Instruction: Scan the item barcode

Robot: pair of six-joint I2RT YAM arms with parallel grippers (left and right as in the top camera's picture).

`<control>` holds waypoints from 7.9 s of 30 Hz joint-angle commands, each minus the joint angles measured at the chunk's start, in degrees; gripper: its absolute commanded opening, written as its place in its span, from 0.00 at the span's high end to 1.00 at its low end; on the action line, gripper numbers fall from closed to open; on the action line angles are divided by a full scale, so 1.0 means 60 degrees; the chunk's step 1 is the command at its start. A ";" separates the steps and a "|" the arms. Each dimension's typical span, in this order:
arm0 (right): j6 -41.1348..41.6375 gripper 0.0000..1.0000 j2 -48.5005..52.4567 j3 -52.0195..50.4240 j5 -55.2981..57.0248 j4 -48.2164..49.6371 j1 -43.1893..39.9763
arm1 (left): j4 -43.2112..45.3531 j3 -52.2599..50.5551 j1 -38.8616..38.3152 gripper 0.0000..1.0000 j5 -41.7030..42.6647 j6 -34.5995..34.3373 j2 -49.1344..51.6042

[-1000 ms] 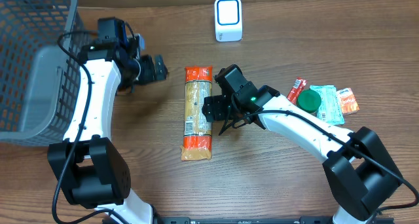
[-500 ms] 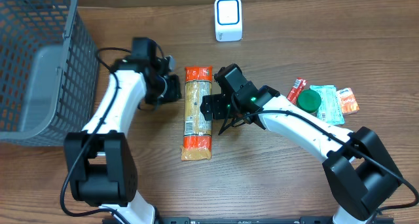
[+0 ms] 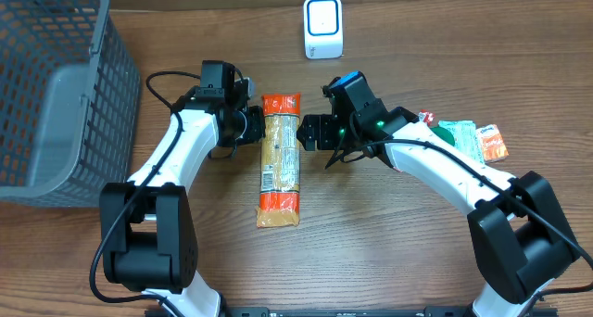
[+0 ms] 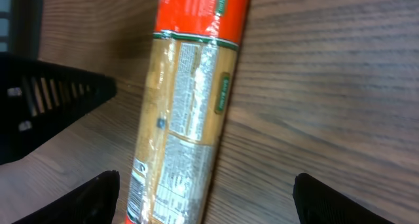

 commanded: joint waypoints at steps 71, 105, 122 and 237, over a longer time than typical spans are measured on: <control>-0.0368 0.23 0.2463 -0.0189 -0.3566 0.1326 -0.1107 | -0.0219 0.0200 -0.1096 0.81 0.0127 -0.0557 0.1803; 0.0095 0.35 0.3370 -0.0186 -0.3643 0.1311 -0.0616 | -0.1213 0.0153 -0.1279 0.64 -0.0790 -0.0583 0.1803; -0.1450 0.39 0.0517 0.0022 -0.1053 -0.1497 -0.0011 | -0.3013 0.1832 0.0051 0.53 -0.0892 -0.0350 0.1526; -0.7406 0.17 0.3002 0.2645 0.2805 -0.2903 0.1213 | -0.2794 0.1774 0.1162 0.00 -0.3439 -0.0878 0.1530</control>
